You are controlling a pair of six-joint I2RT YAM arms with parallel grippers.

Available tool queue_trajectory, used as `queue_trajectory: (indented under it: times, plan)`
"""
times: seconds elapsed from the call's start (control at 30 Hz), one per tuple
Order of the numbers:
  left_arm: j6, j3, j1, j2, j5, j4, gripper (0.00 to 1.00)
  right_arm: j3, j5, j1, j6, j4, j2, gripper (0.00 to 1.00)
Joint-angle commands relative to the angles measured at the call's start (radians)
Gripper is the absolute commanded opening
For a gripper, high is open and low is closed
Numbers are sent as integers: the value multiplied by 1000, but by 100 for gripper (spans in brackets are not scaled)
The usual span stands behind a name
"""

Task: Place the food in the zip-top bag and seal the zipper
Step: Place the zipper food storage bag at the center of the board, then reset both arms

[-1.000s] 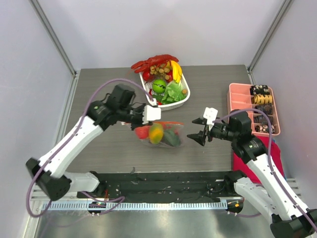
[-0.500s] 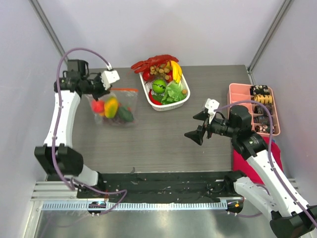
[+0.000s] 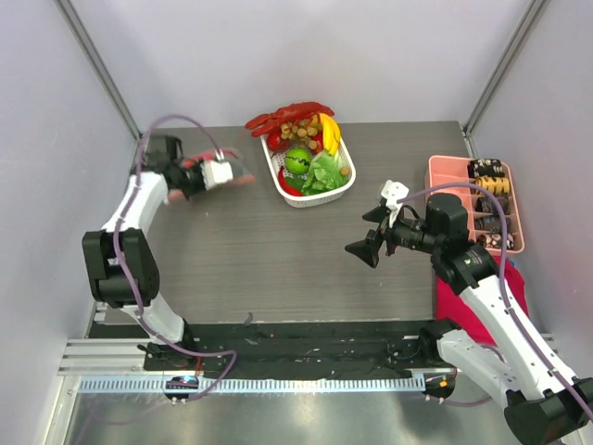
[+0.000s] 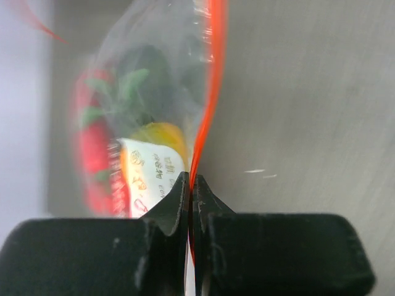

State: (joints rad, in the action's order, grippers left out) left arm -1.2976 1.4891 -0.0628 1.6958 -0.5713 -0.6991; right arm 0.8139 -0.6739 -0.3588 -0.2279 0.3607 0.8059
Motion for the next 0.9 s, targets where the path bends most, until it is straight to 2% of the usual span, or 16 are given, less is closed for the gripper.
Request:
queue_trajectory:
  times: [0.0,0.1,0.17,0.2,0.23,0.33,0.37,0.4,0.43,0.5,0.67,0.8,0.87]
  plan:
    - [-66,-315,82,-81,47,196,3,16,19,-2,2,-20,-2,100]
    - [-25,-419,103,-94,73,205,7,21,23,-2,-17,4,-8,100]
    - [3,-457,104,-116,74,201,19,22,28,-2,-22,17,-13,100]
    - [39,-469,109,-130,79,194,27,22,28,-2,-22,21,-13,100]
    - [59,-480,118,-155,82,184,40,21,33,-2,-22,24,-16,100]
    - [153,-465,139,-215,61,86,61,13,54,-2,-10,30,-19,100]
    - [188,-452,144,-263,51,31,63,11,63,-2,4,29,-19,100]
    - [216,-437,144,-283,31,-12,72,10,74,0,12,29,-17,100]
    - [291,-387,149,-306,30,-52,99,8,86,-2,24,27,-19,100]
    - [357,-325,159,-355,31,-173,100,11,132,1,62,24,-17,100]
    - [856,-79,156,-407,149,-235,100,34,266,0,183,20,22,100]
    - [1072,84,146,-369,172,-413,100,25,369,26,288,15,58,100]
    - [1159,83,135,-380,197,-441,100,-2,385,87,331,11,64,100]
